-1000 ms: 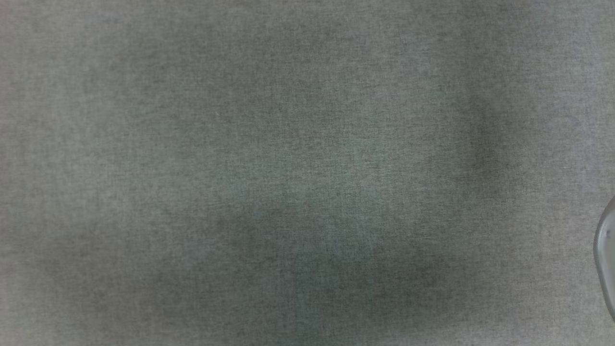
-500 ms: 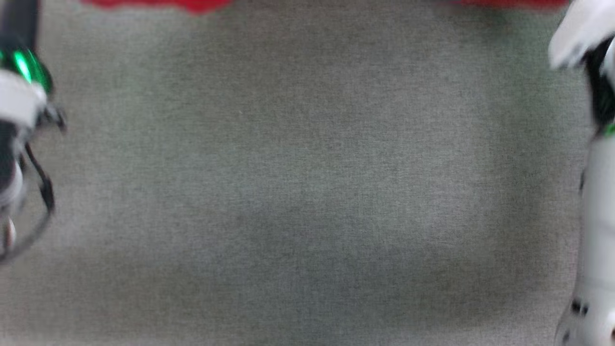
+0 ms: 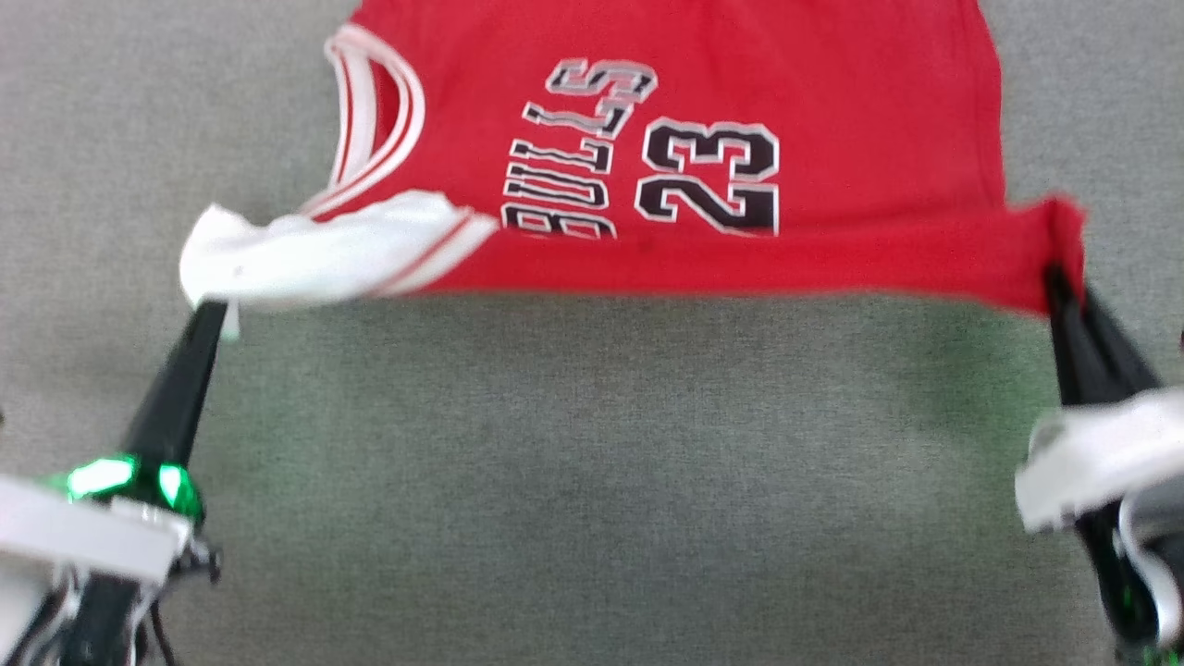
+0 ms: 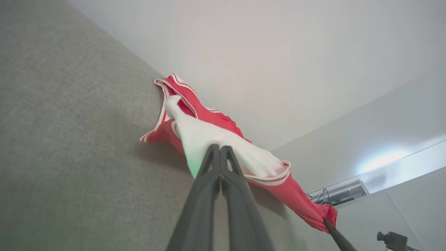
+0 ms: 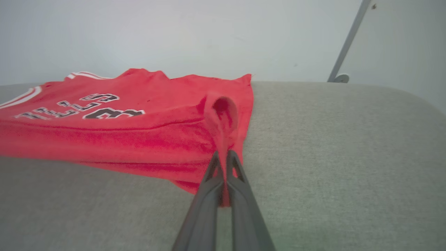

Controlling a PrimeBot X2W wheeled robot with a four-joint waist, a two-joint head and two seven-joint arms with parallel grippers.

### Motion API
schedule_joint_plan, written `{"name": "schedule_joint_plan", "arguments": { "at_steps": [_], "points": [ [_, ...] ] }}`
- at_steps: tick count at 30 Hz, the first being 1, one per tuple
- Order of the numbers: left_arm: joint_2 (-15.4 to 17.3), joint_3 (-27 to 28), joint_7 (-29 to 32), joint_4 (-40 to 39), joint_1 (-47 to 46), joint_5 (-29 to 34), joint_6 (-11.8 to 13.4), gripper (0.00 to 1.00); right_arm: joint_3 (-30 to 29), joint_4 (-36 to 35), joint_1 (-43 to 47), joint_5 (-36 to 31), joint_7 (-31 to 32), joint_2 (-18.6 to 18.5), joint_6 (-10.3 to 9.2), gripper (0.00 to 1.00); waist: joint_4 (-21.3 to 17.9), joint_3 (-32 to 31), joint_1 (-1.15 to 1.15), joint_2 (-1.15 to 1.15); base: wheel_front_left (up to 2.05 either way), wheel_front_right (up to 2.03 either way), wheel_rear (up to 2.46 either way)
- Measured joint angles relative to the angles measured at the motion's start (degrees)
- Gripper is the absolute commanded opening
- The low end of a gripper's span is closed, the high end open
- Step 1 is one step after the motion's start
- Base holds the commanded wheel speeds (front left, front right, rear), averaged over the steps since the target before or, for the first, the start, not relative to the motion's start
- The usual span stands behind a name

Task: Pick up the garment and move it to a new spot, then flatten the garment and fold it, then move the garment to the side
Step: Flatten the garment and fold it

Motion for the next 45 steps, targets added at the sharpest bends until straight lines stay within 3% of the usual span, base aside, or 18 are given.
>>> {"name": "schedule_joint_plan", "arguments": {
  "at_steps": [9,17,23,28,35,45],
  "points": [
    [-1.9,7.6,-0.1,-12.2,20.2,2.7,0.0,0.0,0.1,-11.1,17.6,2.9,-0.3,0.0,0.0,0.0,-1.2,-2.5,0.0,0.0,0.0,0.0,0.0],
    [-1.6,11.5,-0.1,-20.0,28.3,5.6,0.0,0.0,-2.1,-16.1,24.0,4.7,-0.6,0.0,0.0,0.0,-1.8,-2.5,0.0,0.0,0.0,0.0,0.0],
    [2.9,8.2,-0.1,-21.1,21.5,7.0,0.0,0.0,-2.0,-14.4,18.8,5.3,0.3,0.0,0.0,0.0,-2.2,-2.2,0.0,0.0,0.0,0.0,0.0],
    [6.4,1.7,3.4,-18.1,8.2,6.4,0.0,0.0,-4.0,-10.1,12.1,4.8,2.1,-0.1,-0.01,0.0,-2.0,-1.2,0.0,0.0,0.0,0.0,0.0],
    [5.1,-5.4,9.6,-7.7,-9.1,3.7,0.0,0.0,-4.0,-4.6,6.9,2.6,3.6,-0.1,-0.01,0.0,-1.8,1.1,0.0,0.0,0.0,0.0,0.0],
    [5.3,-11.5,10.9,6.2,-16.1,4.9,0.0,0.0,-1.1,2.8,3.9,2.0,1.3,0.0,-0.01,0.0,-3.8,3.5,0.0,0.0,0.0,0.0,0.0]
  ]
}}
